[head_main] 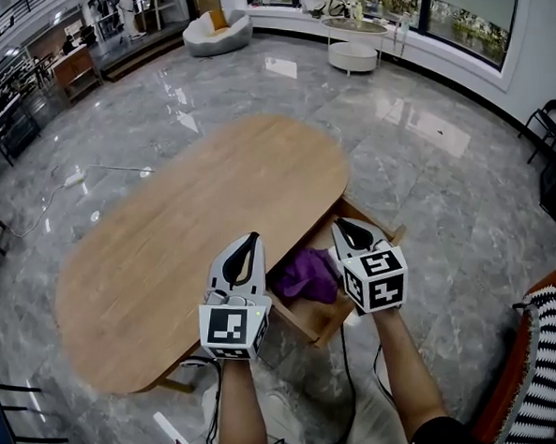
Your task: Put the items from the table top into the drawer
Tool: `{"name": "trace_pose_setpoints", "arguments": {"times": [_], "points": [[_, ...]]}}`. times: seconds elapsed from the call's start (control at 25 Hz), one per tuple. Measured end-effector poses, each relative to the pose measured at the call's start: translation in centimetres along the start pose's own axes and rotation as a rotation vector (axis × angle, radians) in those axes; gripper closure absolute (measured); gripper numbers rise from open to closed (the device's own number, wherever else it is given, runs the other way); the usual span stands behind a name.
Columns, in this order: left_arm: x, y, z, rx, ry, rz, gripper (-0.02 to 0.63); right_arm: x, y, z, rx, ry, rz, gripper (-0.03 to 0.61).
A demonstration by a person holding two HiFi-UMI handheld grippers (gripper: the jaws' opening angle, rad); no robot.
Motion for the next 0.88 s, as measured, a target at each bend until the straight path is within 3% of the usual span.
{"name": "trace_pose_setpoints", "arguments": {"times": [0.2, 0.88], "points": [[-0.1, 0.0, -0.2, -0.005, 0.003, -0.004, 0.611, 1.6, -2.0, -0.5, 0.067, 0.078, 0.017, 0.558], [-0.1, -0.7, -0.9, 0.009, 0.001, -0.01, 0.61, 4.3, -5.7, -1.4, 0.152, 0.174, 0.031, 0.56]]}}
Point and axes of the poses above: the fingertips, and each gripper's own axes: z forward along the fingers, y to its right, x out of its top, the point moved 1 cm from there along -z, backward along the fingers
